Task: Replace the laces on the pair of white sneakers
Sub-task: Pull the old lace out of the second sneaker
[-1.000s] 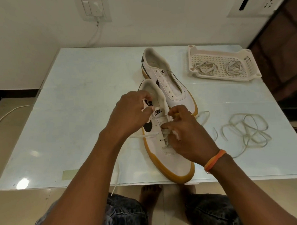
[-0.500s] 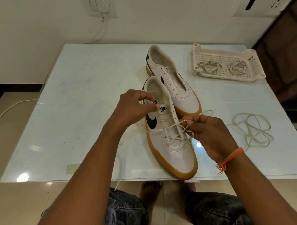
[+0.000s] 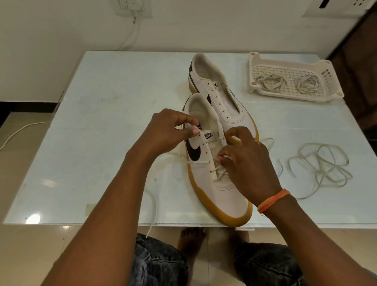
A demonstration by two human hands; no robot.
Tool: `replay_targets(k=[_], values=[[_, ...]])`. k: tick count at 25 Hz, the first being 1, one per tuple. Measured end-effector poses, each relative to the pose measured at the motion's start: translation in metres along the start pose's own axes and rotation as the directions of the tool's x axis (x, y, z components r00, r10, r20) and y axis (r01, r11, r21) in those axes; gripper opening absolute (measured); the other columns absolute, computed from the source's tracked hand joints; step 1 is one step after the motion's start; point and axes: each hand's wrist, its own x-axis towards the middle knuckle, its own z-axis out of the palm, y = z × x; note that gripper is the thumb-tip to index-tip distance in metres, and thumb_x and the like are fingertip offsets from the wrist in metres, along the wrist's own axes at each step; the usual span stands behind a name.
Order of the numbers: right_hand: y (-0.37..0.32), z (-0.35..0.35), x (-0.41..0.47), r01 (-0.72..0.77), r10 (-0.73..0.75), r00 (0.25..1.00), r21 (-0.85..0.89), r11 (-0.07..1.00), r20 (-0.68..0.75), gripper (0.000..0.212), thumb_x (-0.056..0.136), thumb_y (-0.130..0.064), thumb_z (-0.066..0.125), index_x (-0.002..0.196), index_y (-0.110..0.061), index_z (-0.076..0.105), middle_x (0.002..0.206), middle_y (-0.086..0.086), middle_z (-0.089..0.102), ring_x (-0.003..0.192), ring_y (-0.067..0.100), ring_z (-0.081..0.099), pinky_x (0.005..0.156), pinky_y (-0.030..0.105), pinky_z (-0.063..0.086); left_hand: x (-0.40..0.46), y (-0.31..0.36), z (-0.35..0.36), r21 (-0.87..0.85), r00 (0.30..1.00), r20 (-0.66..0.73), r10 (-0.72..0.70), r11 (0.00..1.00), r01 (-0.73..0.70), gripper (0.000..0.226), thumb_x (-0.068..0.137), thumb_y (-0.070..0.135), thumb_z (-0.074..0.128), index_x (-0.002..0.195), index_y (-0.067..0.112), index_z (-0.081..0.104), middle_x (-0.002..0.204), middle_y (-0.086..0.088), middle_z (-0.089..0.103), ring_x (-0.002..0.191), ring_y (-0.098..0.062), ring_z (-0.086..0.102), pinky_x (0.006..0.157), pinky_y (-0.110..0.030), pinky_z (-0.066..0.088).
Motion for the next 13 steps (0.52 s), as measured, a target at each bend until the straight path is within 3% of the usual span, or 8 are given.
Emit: replay_targets(k=[3, 5, 6, 7, 8, 9, 10, 13], values=[[0.006, -0.010, -0.002, 0.024, -0.011, 0.991, 0.098, 0.995, -0.131, 0.011, 0.079, -0.019, 0.077, 0.081, -0.009, 0.075, 0.099, 0.011, 0.065, 0.081, 0.021, 0.063, 0.076, 0.028, 0.054, -0.001, -0.001, 0.000, -0.030, 1.000, -0.005, -0.011, 0.999, 0.011, 0.024, 0.080, 0.033, 0.077, 0.103, 0.028, 0.075, 0.112, 0.011, 0.070, 0.107, 0.001, 0.057, 0.092, -0.023, 0.045], [0.015, -0.012, -0.007, -0.189, 0.239, 0.964, 0.334, 0.923, -0.116, 0.015, 0.081, -0.025, 0.074, 0.083, -0.011, 0.074, 0.089, 0.004, 0.067, 0.079, 0.014, 0.061, 0.077, 0.018, 0.051, -0.001, -0.001, 0.000, -0.068, 1.000, -0.003, -0.020, 0.997, 0.020, 0.022, 0.080, 0.035, 0.078, 0.101, 0.029, 0.075, 0.107, 0.012, 0.071, 0.107, 0.001, 0.060, 0.089, -0.019, 0.046], [0.021, -0.015, -0.008, -0.337, 0.424, 0.905, 0.536, 0.774, -0.044, 0.017, 0.082, -0.029, 0.073, 0.084, -0.012, 0.076, 0.087, 0.003, 0.070, 0.082, 0.017, 0.065, 0.082, 0.025, 0.053, -0.001, -0.001, 0.001, -0.066, 1.000, -0.006, -0.019, 0.998, 0.019, 0.020, 0.080, 0.035, 0.077, 0.100, 0.029, 0.075, 0.104, 0.013, 0.071, 0.106, 0.001, 0.062, 0.086, -0.017, 0.046], [0.026, -0.017, -0.010, -0.431, 0.561, 0.824, 0.730, 0.531, 0.079, 0.020, 0.081, -0.032, 0.072, 0.085, -0.013, 0.077, 0.087, 0.006, 0.073, 0.087, 0.024, 0.068, 0.089, 0.036, 0.055, -0.001, 0.000, 0.002, -0.049, 1.000, -0.015, -0.014, 0.999, 0.013, 0.018, 0.082, 0.035, 0.076, 0.099, 0.029, 0.076, 0.102, 0.012, 0.072, 0.105, 0.000, 0.063, 0.084, -0.015, 0.046], [0.031, -0.019, -0.011, -0.462, 0.623, 0.762, 0.824, 0.327, 0.179, 0.023, 0.080, -0.034, 0.071, 0.087, -0.013, 0.077, 0.088, 0.010, 0.074, 0.092, 0.032, 0.068, 0.093, 0.046, 0.054, -0.001, 0.001, 0.003, -0.031, 1.000, -0.029, -0.008, 1.000, 0.007, 0.017, 0.083, 0.036, 0.075, 0.098, 0.028, 0.076, 0.101, 0.011, 0.072, 0.103, -0.002, 0.064, 0.084, -0.016, 0.048], [0.034, -0.020, -0.011, -0.477, 0.639, 0.734, 0.844, 0.245, 0.229, 0.023, 0.081, -0.034, 0.071, 0.088, -0.012, 0.076, 0.090, 0.013, 0.074, 0.095, 0.037, 0.067, 0.093, 0.052, 0.052, -0.001, 0.002, 0.004, -0.024, 0.999, -0.043, -0.005, 1.000, 0.004, 0.018, 0.082, 0.040, 0.075, 0.096, 0.028, 0.076, 0.099, 0.011, 0.073, 0.101, -0.003, 0.064, 0.084, -0.018, 0.050], [0.033, -0.020, -0.010, -0.494, 0.634, 0.741, 0.817, 0.296, 0.219, 0.020, 0.083, -0.032, 0.071, 0.089, -0.013, 0.076, 0.091, 0.013, 0.073, 0.095, 0.037, 0.067, 0.092, 0.053, 0.052, -0.002, 0.004, 0.006, -0.031, 0.998, -0.055, -0.008, 0.999, 0.007, 0.022, 0.079, 0.045, 0.075, 0.094, 0.029, 0.076, 0.097, 0.011, 0.073, 0.099, -0.004, 0.065, 0.084, -0.020, 0.051], [0.024, -0.020, -0.006, -0.339, 0.398, 0.917, 0.469, 0.815, -0.028, 0.022, 0.082, -0.029, 0.076, 0.103, -0.021, 0.075, 0.114, 0.003, 0.063, 0.102, 0.021, 0.062, 0.085, 0.039, 0.055, -0.003, 0.006, 0.010, -0.021, 0.997, -0.072, -0.005, 1.000, 0.003, 0.040, 0.067, 0.059, 0.079, 0.092, 0.029, 0.075, 0.096, 0.011, 0.072, 0.097, -0.003, 0.065, 0.075, -0.015, 0.048]])
